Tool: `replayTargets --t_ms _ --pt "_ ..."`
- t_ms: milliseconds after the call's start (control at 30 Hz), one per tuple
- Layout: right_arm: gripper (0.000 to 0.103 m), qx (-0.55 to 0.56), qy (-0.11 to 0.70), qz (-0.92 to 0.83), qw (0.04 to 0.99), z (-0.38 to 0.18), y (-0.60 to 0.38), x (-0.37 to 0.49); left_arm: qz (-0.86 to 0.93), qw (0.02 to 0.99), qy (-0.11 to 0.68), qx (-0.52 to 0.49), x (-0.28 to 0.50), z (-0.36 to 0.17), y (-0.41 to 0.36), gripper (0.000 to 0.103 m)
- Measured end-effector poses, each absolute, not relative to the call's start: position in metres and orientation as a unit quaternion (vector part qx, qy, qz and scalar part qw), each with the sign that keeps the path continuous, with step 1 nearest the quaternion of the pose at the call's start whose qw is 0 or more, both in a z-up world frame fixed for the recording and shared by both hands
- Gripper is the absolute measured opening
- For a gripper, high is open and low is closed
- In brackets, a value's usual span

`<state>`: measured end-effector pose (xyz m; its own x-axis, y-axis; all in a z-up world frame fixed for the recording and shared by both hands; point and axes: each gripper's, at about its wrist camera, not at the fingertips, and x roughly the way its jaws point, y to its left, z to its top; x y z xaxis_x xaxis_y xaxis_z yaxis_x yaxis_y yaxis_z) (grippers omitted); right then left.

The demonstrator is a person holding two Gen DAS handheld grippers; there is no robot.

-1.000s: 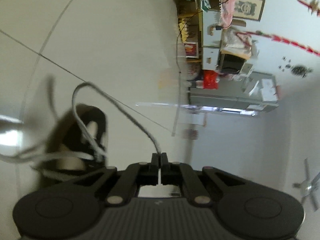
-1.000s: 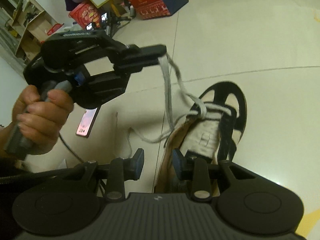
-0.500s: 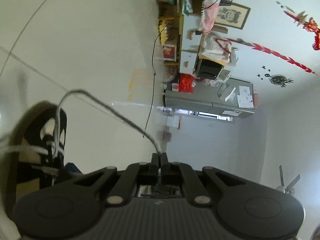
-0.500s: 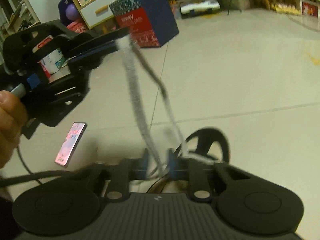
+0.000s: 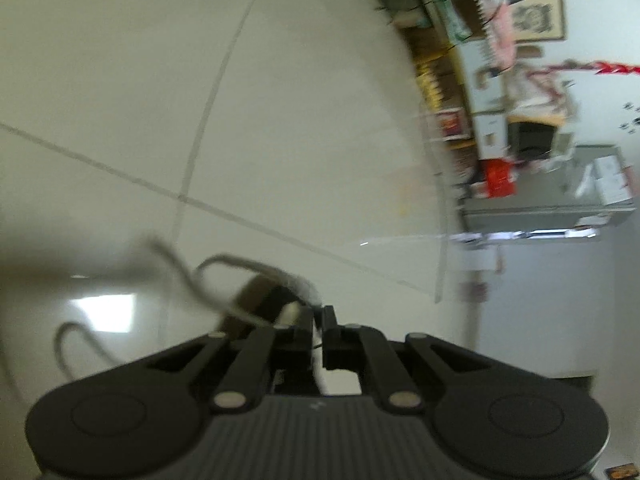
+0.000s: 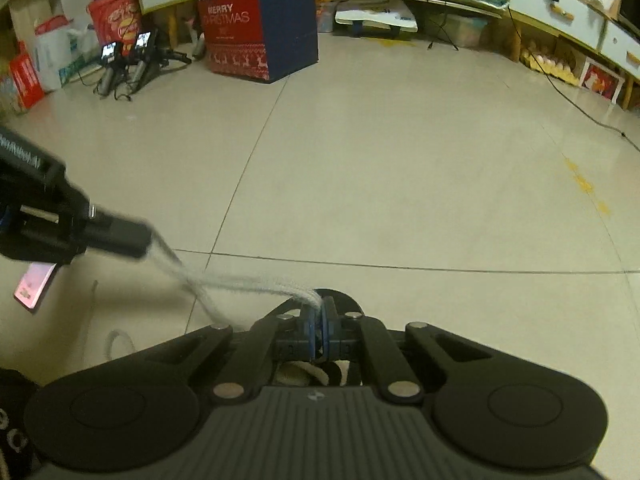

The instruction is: Lace up shoes with both hands

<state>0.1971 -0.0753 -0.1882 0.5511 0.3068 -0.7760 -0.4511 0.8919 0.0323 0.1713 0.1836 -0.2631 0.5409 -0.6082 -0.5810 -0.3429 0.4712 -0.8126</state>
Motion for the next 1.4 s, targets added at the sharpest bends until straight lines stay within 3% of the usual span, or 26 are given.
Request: replayTargets --t_ms 833,1033,1100,1400 --pt "0.004 -0.095 0.428 0.238 0.867 -0.200 -0.077 0.170 -0.052 0.763 0.533 -0.362 0.173 -0.278 0.172 0.003" --pt "0.006 -0.096 0.424 0.251 0.865 -0.199 -0.075 0.164 -0.036 0.775 0.541 -0.325 0.171 -0.278 0.177 0.003" --pt "0.014 -0.091 0.426 0.249 0.865 -0.200 -0.077 0.164 -0.029 0.780 0.546 -0.304 0.171 -0.277 0.179 0.003" --pt "0.014 -0.069 0.436 0.241 0.864 -0.201 -0.085 0.164 -0.005 0.763 0.589 -0.264 0.165 -0.288 0.194 0.004"
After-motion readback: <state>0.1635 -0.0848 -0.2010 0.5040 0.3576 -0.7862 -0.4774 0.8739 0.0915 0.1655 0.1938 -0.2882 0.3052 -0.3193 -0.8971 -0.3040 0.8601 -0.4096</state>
